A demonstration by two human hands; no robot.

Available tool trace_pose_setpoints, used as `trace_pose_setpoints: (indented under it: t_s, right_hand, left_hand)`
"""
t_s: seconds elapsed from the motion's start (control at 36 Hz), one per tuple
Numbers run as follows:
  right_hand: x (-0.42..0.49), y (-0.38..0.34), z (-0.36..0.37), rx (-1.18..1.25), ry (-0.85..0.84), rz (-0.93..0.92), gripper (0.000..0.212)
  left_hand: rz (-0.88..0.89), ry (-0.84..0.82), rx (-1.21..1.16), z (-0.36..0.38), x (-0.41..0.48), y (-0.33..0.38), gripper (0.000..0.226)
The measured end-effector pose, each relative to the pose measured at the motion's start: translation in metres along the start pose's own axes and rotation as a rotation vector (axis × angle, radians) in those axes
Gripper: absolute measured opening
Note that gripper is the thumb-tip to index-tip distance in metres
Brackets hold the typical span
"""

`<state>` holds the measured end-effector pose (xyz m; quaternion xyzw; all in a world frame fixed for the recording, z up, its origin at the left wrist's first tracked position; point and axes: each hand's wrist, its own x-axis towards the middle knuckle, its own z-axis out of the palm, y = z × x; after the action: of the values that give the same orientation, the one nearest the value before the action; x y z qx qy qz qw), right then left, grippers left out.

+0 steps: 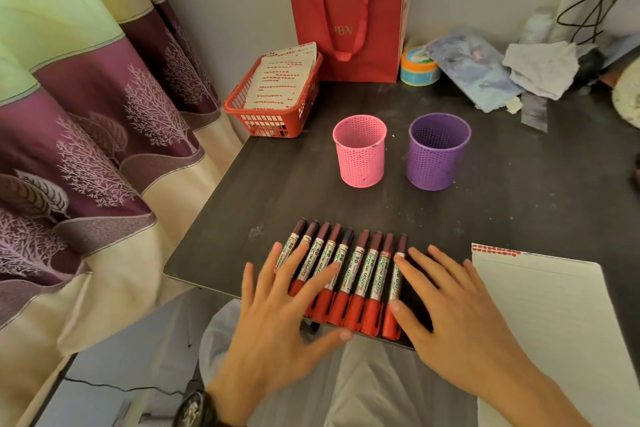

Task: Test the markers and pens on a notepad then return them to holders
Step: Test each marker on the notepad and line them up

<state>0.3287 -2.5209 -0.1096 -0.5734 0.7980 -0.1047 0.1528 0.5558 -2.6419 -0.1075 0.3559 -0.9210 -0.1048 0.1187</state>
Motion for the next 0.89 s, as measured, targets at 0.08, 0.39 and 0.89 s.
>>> trace_pose_setpoints:
  t_s: [0.08,0.39,0.89]
  right_hand:
    - [-0.004,-0.004,0.001,0.003,0.001,-0.007,0.076]
    - [0.001,-0.013,0.008,0.005,0.013,-0.007,0.068]
    - [0.001,-0.007,0.01,0.048,0.032,-0.029,0.057]
  left_hand:
    - [0.024,-0.013,0.06,0.008,0.002,0.005,0.085]
    - [-0.043,0.004,0.069,0.018,0.004,0.01,0.082]
    - [-0.083,-0.072,0.058,0.013,0.003,0.016,0.083]
